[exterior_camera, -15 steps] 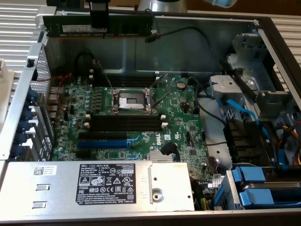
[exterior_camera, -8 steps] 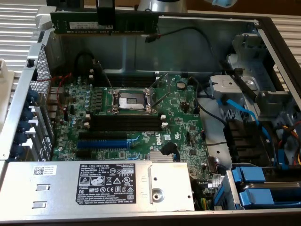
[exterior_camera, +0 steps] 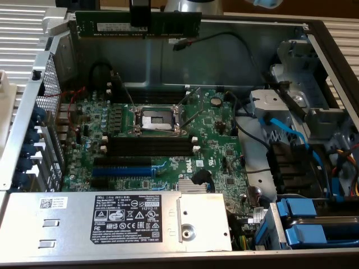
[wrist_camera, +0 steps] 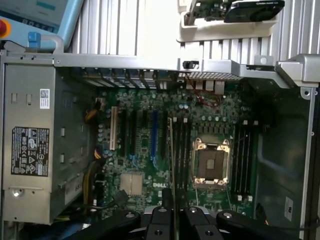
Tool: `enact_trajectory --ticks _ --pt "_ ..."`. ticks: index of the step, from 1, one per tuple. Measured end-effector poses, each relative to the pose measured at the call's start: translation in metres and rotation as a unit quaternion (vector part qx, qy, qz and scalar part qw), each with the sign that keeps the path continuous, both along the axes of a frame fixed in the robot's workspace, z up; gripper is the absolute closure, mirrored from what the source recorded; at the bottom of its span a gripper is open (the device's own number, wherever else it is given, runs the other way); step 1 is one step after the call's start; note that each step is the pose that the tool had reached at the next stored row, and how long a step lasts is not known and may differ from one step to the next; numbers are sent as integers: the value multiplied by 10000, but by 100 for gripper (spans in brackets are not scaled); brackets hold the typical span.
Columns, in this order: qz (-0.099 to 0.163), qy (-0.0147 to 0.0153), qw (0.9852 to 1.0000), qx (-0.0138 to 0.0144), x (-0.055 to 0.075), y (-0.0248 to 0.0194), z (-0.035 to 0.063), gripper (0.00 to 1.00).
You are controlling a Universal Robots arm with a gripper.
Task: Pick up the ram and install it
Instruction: 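Pick up the ram and move it above insertion slot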
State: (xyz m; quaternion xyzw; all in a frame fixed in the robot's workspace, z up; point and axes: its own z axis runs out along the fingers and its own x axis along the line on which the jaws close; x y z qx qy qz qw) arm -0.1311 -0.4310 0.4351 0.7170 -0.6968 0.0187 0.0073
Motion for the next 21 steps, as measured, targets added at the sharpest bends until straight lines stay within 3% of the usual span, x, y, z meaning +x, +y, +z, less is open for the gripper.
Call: enact_trajectory --ticks 3,8,13,19,20,21 --pt "-121 0 9999 12 15 5 -19 85" --pt "-384 0 9992 77 29 5 -89 85" --pt "-496 -3 9987 94 42 5 -160 85" --pt "-646 -27 9978 134 49 6 -297 85" --pt "-648 -27 9978 135 54 17 -308 85" --pt "-648 -27 9978 136 58 73 -323 85"
